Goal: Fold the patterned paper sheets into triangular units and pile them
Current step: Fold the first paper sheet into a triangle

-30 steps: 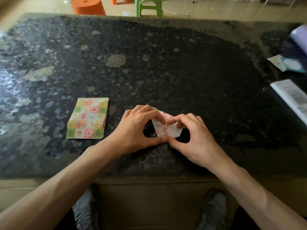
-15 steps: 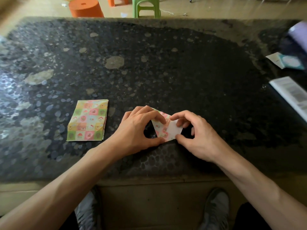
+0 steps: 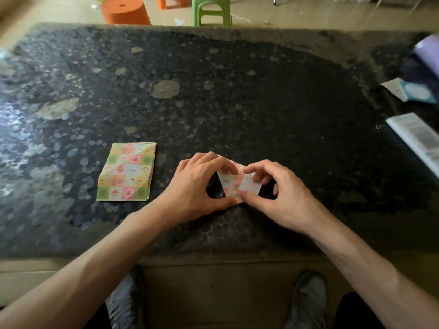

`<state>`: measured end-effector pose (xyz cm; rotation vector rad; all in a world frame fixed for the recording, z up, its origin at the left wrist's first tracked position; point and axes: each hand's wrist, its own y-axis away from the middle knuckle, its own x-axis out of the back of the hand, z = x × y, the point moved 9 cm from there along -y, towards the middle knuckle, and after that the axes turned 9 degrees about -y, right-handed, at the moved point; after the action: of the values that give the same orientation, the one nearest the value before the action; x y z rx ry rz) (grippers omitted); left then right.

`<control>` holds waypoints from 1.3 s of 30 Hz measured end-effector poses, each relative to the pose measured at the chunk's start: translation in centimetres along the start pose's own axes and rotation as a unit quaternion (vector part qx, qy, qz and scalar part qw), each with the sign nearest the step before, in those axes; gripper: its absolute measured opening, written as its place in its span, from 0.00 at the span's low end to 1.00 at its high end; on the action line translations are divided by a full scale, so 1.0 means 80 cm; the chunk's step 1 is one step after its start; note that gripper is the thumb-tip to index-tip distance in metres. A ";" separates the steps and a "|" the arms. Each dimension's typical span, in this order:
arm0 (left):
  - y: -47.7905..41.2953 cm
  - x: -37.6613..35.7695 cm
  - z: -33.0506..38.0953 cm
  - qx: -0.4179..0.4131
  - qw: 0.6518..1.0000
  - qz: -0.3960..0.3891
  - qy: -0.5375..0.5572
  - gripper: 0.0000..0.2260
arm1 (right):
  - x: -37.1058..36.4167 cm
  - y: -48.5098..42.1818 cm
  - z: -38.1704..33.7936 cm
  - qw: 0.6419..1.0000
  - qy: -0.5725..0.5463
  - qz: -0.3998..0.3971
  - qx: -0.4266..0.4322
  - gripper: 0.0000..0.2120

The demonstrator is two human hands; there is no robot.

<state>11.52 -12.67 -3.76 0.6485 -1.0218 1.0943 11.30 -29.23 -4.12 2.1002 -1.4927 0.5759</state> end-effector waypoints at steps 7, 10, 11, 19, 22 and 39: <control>0.002 -0.001 -0.001 -0.008 1.000 -0.007 0.003 0.26 | -0.005 0.001 -0.002 1.000 0.031 0.005 0.002 0.22; 0.000 -0.003 0.000 -0.015 1.000 -0.016 -0.005 0.27 | -0.001 -0.001 0.000 1.000 0.025 0.004 -0.009 0.23; 0.000 -0.003 -0.001 -0.015 1.000 -0.017 -0.005 0.27 | -0.002 -0.001 0.000 1.000 0.028 0.004 -0.009 0.23; 0.006 0.004 0.004 -0.036 0.999 0.002 -0.002 0.27 | 0.027 -0.004 0.005 0.996 -0.015 0.090 -0.001 0.21; 0.009 0.005 0.011 -0.049 0.999 0.004 0.023 0.29 | 0.027 -0.005 0.005 0.994 0.031 0.108 -0.008 0.16; 0.022 -0.002 0.030 -0.047 0.996 0.069 0.000 0.27 | 0.014 0.002 -0.004 0.994 0.062 0.086 -0.021 0.22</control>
<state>9.01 -14.12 -3.00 0.5077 -1.1255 1.1579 11.50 -29.90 -3.22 1.8802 -1.6096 0.7193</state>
